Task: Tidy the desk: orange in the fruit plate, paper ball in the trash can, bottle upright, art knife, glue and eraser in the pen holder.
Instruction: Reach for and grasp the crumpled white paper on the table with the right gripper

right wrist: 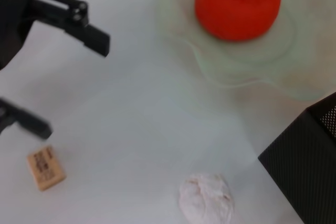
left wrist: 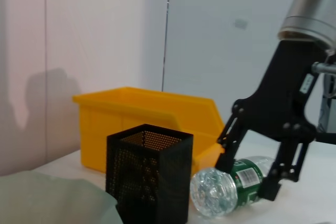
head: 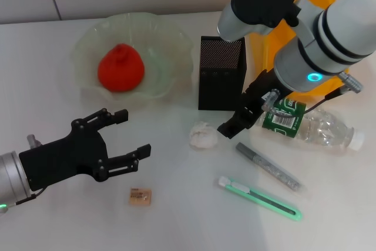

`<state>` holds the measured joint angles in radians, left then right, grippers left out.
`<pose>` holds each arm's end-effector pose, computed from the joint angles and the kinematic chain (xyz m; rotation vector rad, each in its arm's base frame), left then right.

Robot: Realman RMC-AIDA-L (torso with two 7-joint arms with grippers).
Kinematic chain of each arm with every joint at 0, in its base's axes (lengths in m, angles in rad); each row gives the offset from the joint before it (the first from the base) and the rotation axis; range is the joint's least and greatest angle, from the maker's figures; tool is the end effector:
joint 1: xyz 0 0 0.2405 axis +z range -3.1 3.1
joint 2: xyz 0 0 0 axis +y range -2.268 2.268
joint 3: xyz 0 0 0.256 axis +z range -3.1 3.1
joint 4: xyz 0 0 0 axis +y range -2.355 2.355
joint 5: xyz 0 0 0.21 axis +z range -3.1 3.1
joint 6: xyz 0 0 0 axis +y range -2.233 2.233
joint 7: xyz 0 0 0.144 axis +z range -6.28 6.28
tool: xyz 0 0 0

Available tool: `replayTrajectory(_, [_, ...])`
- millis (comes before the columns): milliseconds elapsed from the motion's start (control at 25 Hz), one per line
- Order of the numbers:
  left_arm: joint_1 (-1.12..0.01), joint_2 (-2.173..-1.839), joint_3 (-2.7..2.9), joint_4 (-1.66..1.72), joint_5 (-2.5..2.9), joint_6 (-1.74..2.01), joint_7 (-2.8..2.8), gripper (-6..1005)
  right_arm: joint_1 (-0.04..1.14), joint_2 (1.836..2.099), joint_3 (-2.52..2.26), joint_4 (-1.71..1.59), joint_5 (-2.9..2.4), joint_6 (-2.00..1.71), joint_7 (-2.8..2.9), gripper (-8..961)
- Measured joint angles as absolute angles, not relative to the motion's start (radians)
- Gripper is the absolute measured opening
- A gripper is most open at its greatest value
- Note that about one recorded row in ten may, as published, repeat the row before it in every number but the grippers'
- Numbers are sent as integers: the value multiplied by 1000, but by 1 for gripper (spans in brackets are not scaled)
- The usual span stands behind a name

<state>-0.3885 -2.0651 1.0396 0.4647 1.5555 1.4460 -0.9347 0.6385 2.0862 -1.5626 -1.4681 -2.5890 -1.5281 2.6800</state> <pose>-0.2814 0.2904 -0.0392 -2.6355 -0.3508 -0.8068 0.1292 0.3488 -0.0209 -2.6320 0.7312 -0.4768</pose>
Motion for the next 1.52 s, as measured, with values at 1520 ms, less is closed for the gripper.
replayTrajectory(1520, [-390, -2063, 1075, 465, 1556, 1443, -944, 864, 793, 2089, -1661, -1011, -2457, -1230, 2685, 522])
